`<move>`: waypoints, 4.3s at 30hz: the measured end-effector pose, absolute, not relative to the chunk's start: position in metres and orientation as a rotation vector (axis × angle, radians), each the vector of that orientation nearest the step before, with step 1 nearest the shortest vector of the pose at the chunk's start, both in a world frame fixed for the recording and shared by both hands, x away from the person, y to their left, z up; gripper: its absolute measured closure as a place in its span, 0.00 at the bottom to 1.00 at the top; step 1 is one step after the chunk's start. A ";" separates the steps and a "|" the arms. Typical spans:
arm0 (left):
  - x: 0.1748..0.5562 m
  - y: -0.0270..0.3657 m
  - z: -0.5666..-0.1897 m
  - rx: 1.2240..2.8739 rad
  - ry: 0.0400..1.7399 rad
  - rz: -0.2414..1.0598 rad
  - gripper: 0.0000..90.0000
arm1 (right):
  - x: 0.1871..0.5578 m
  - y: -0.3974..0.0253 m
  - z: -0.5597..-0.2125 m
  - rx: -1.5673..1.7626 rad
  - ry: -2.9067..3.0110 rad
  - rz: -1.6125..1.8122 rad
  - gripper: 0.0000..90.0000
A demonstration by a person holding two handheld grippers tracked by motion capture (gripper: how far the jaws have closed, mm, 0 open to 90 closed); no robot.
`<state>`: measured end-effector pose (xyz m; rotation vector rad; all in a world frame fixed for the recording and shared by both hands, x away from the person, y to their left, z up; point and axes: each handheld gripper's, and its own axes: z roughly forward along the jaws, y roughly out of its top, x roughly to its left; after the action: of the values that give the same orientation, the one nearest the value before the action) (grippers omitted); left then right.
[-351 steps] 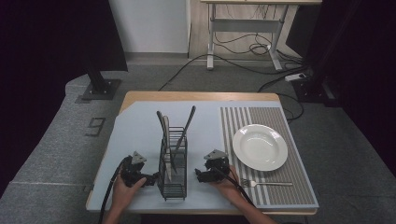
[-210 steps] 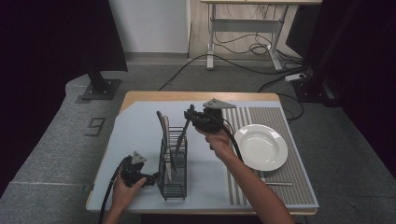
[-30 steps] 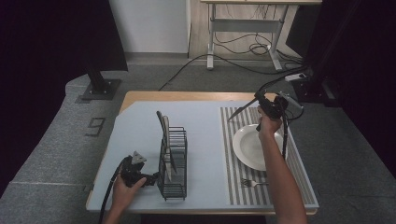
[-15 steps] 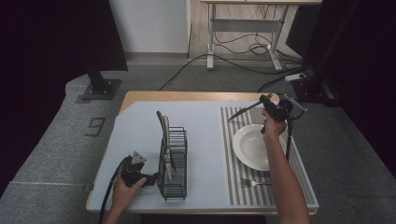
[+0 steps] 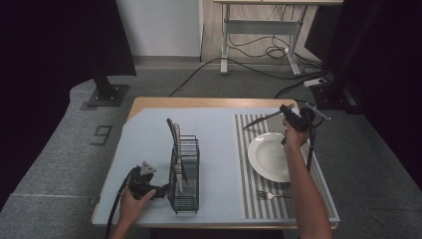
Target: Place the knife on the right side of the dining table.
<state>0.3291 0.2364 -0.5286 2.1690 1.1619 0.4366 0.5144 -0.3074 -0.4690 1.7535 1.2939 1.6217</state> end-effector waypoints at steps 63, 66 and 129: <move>0.329 0.236 -0.529 2.169 1.162 0.436 0.01 | 0.532 -0.339 -0.511 2.056 1.331 1.356 0.67; 0.329 0.236 -0.529 2.169 1.162 0.436 0.01 | 0.532 -0.340 -0.513 2.095 1.325 1.333 0.66; 0.329 0.236 -0.529 2.169 1.162 0.437 0.01 | 0.535 -0.338 -0.509 2.208 1.344 1.092 0.53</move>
<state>0.3291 0.2364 -0.5286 2.1690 1.1623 0.4366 0.5350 -0.3380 -0.5089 2.2076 1.3443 1.0923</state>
